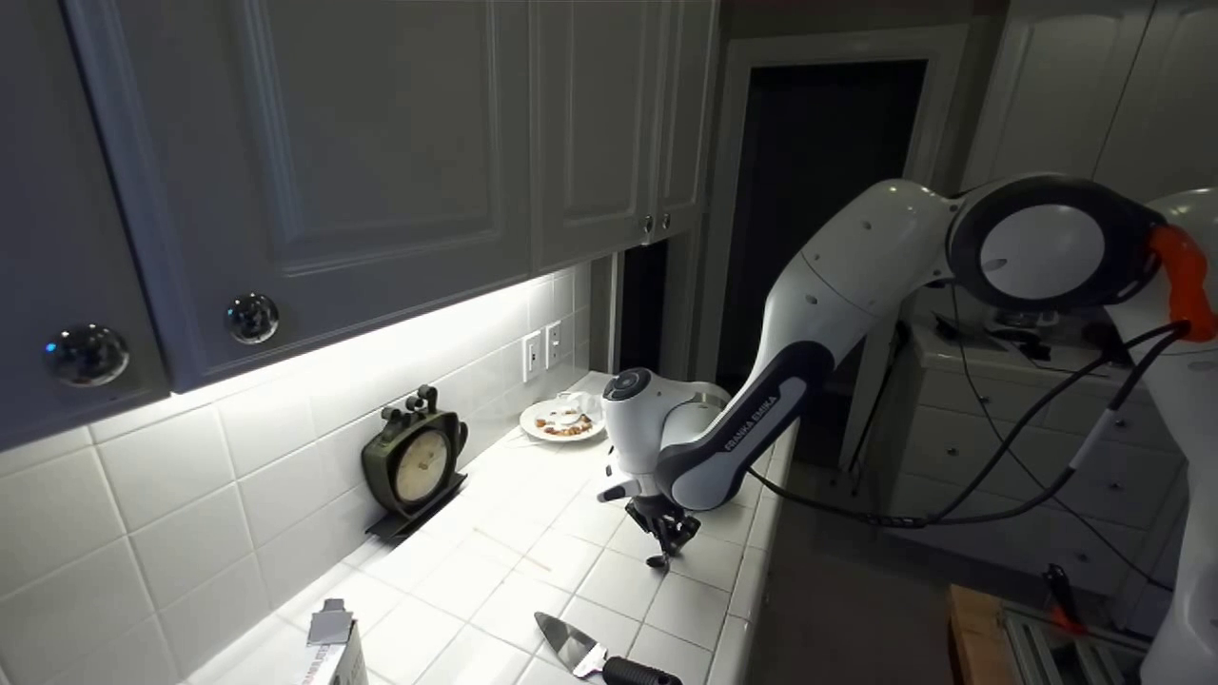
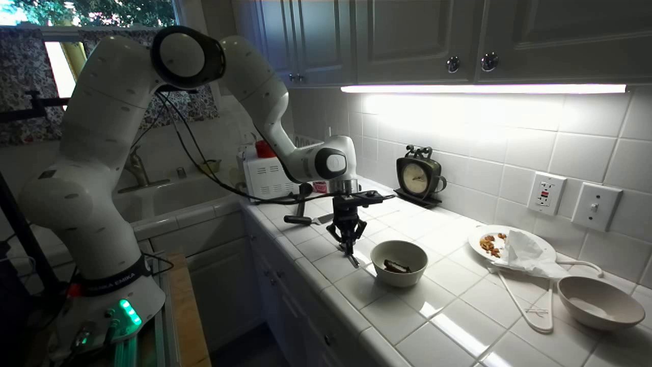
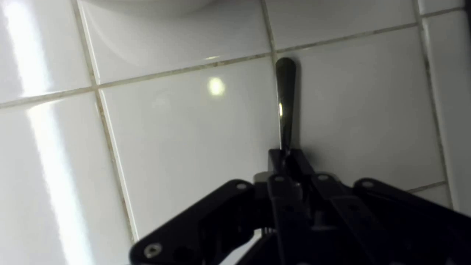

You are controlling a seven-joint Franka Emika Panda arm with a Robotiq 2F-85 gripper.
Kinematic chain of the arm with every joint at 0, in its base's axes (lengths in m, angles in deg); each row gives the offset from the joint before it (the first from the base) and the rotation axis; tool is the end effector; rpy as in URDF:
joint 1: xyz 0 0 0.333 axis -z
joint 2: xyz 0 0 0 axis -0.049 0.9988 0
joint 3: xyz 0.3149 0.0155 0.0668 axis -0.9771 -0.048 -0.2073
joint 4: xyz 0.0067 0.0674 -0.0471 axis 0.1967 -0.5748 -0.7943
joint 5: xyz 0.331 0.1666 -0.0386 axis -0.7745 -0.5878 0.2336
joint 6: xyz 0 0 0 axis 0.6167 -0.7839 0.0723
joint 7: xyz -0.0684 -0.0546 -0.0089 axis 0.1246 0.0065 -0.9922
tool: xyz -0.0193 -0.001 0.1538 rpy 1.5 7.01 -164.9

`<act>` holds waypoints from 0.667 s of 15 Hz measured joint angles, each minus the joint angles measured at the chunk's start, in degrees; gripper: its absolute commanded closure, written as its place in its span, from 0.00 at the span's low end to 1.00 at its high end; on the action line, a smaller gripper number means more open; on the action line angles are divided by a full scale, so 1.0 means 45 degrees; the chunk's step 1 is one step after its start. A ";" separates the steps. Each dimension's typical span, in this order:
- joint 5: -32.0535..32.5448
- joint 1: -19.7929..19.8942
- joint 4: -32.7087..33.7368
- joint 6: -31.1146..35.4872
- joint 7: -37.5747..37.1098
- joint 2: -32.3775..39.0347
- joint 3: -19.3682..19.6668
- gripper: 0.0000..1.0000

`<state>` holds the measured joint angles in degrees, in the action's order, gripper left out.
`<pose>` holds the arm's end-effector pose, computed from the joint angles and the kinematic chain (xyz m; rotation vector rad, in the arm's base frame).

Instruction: Use the silver spoon to remove some objects from the grey bowl.

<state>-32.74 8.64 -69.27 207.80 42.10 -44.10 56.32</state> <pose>0.5805 -0.0987 0.1369 2.2834 1.8721 -0.4488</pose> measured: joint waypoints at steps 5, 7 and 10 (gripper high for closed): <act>0.0000 -0.0043 -0.0095 0.0054 0.0102 -0.0019 -0.0009 0.28; 0.0000 -0.0090 -0.0119 0.0055 0.0103 -0.0031 -0.0012 0.13; 0.0000 -0.0243 -0.0137 0.0051 0.0050 -0.0123 -0.0011 0.00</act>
<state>-32.74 7.55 -69.88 208.04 42.32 -44.66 56.27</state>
